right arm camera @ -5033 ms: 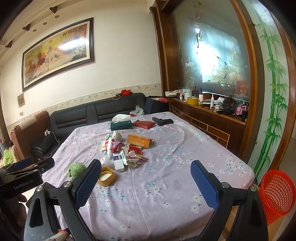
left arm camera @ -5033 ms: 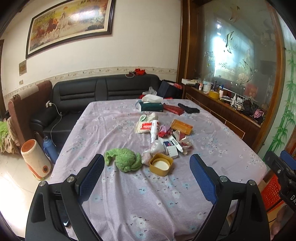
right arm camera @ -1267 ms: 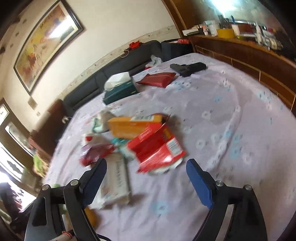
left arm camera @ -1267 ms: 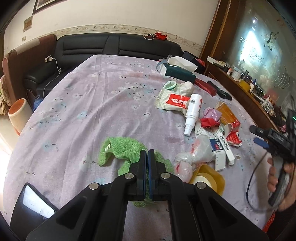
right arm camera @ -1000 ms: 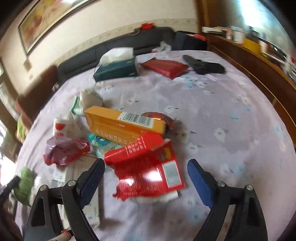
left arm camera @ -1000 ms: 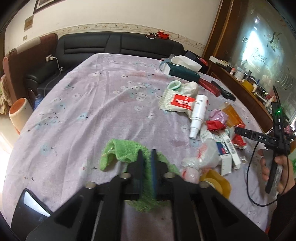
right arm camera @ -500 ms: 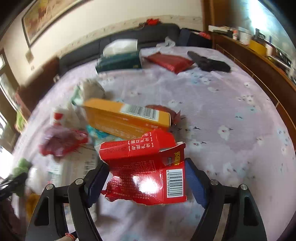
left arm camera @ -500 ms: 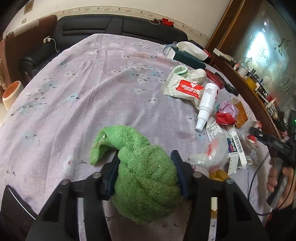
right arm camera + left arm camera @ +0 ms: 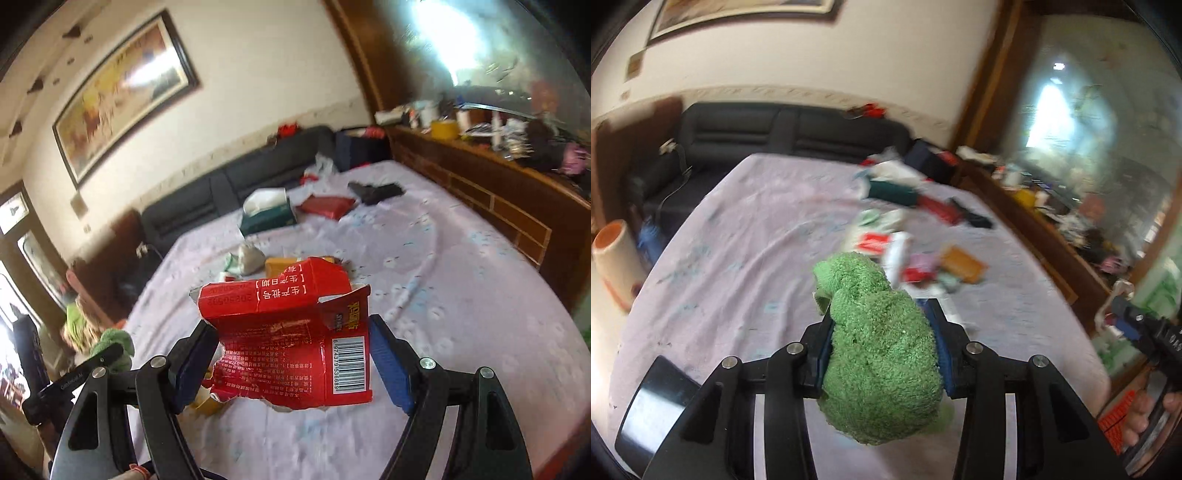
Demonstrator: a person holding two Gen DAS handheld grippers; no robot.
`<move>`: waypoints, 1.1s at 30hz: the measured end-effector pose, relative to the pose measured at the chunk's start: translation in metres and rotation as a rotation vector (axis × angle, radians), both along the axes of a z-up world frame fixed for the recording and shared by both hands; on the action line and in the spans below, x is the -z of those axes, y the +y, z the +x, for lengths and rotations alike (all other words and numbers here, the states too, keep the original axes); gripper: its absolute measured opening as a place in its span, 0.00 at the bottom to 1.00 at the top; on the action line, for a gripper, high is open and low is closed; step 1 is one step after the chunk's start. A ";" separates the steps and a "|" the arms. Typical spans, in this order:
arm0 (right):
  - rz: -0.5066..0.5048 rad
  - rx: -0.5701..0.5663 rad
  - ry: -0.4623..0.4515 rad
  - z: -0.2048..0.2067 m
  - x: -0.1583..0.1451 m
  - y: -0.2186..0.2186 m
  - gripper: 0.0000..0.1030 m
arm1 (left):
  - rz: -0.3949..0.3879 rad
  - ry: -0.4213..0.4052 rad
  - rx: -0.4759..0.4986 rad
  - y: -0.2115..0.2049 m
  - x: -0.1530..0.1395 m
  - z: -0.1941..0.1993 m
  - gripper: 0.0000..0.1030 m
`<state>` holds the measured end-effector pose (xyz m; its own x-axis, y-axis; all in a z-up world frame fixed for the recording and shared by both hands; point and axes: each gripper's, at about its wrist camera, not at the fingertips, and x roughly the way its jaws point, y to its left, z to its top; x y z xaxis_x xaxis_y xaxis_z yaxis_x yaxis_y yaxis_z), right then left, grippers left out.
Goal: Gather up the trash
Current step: 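Carry the green towel and red box to the red wastebasket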
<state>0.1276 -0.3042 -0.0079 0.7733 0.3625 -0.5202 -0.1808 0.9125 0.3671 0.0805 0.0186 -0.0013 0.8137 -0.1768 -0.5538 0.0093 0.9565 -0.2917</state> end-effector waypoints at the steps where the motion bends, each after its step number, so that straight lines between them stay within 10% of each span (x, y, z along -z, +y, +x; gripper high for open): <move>1: 0.011 0.012 -0.009 -0.013 -0.005 -0.004 0.81 | -0.008 -0.016 0.040 -0.011 -0.009 -0.008 0.41; 18: 0.098 0.283 -0.165 -0.201 -0.037 -0.094 0.82 | -0.104 -0.092 0.588 -0.173 -0.060 -0.082 0.41; 33: 0.077 0.726 -0.179 -0.318 -0.035 -0.216 0.82 | -0.161 0.049 1.032 -0.341 -0.045 -0.086 0.41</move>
<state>-0.1899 -0.5201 0.0269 0.9024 -0.2405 -0.3576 0.3935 0.7981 0.4562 -0.0052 -0.3226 0.0433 0.2029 -0.8475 -0.4905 0.7843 0.4406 -0.4368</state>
